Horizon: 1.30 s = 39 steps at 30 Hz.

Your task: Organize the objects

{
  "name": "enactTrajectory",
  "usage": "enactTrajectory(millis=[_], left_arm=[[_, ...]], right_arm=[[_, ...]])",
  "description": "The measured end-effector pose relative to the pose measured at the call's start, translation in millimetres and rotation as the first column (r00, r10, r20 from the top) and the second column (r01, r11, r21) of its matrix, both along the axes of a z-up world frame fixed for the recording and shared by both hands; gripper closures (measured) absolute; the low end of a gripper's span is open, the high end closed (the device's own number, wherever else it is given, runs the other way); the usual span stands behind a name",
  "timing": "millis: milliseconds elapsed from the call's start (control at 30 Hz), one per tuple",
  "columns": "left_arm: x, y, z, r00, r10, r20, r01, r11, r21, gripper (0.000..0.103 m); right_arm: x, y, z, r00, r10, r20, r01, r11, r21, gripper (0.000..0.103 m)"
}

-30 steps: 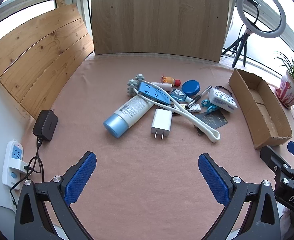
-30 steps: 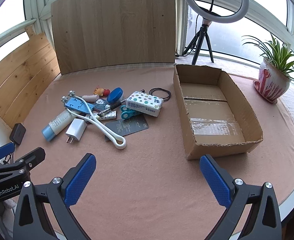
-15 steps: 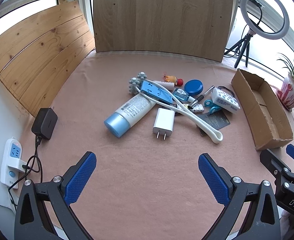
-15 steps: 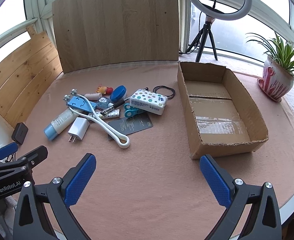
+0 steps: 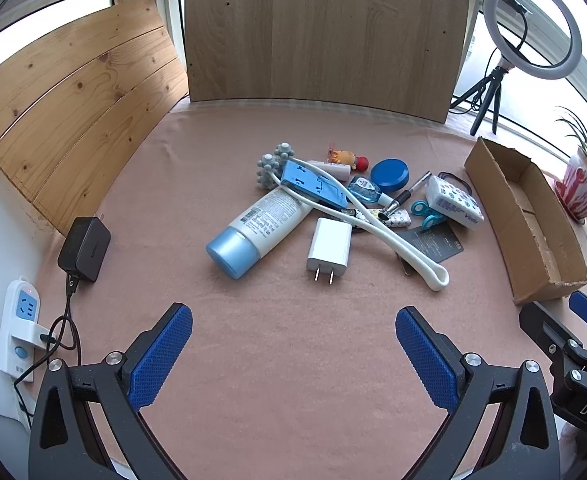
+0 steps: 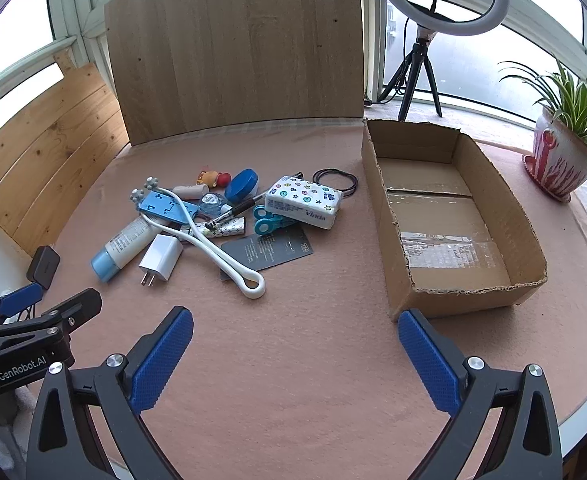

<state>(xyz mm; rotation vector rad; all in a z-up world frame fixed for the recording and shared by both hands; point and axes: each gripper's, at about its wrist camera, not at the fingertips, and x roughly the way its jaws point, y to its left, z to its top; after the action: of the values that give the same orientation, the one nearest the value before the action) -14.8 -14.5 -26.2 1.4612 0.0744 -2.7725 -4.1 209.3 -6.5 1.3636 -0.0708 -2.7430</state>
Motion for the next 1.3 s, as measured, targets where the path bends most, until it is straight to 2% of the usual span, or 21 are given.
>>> enactTrajectory(millis=[300, 567, 700, 800, 900, 1033, 1167, 1300], left_arm=[[-2.8, -0.9, -3.9, 1.000, -0.002, 0.002, 0.002, 1.000, -0.004, 0.000], [-10.4, -4.6, -11.5, 1.000, -0.006, 0.012, 0.006, 1.000, -0.002, 0.001], [-18.5, -3.0, -18.8, 0.999, -0.022, 0.023, 0.022, 1.000, -0.010, 0.006], [-26.4, -1.6, -25.0, 0.998, -0.042, 0.041, 0.041, 0.999, 0.016, 0.014], [-35.0, 0.3, -30.1, 0.997, -0.058, 0.056, 0.056, 0.998, 0.030, 0.018], [-51.4, -9.1, -32.5, 0.997, -0.043, 0.063, 0.039, 0.997, 0.059, 0.018], [-79.8, -27.5, -30.0, 0.998, -0.012, 0.062, 0.006, 0.996, 0.087, 0.018], [-115.1, -41.5, -25.6, 0.999, 0.013, 0.051, -0.017, 0.996, 0.083, 0.018]], right_arm=[[-4.3, -0.5, -4.1, 1.000, 0.013, 0.015, -0.013, 1.000, -0.008, 0.008], [-11.8, -1.3, -8.3, 0.999, 0.036, 0.025, -0.036, 0.999, -0.012, 0.020], [-20.2, -4.8, -9.9, 0.998, 0.067, 0.023, -0.066, 0.998, -0.006, 0.031], [-29.5, -6.1, -12.8, 0.996, 0.084, 0.037, -0.083, 0.996, -0.026, 0.035], [-39.5, -7.9, -16.2, 0.992, 0.112, 0.060, -0.109, 0.992, -0.057, 0.036], [-51.2, -14.2, -21.5, 0.987, 0.143, 0.073, -0.140, 0.989, -0.052, 0.036], [-63.2, -20.9, -29.4, 0.980, 0.175, 0.096, -0.169, 0.984, -0.060, 0.036], [-75.0, -29.5, -37.0, 0.972, 0.201, 0.121, -0.196, 0.979, -0.054, 0.036]])
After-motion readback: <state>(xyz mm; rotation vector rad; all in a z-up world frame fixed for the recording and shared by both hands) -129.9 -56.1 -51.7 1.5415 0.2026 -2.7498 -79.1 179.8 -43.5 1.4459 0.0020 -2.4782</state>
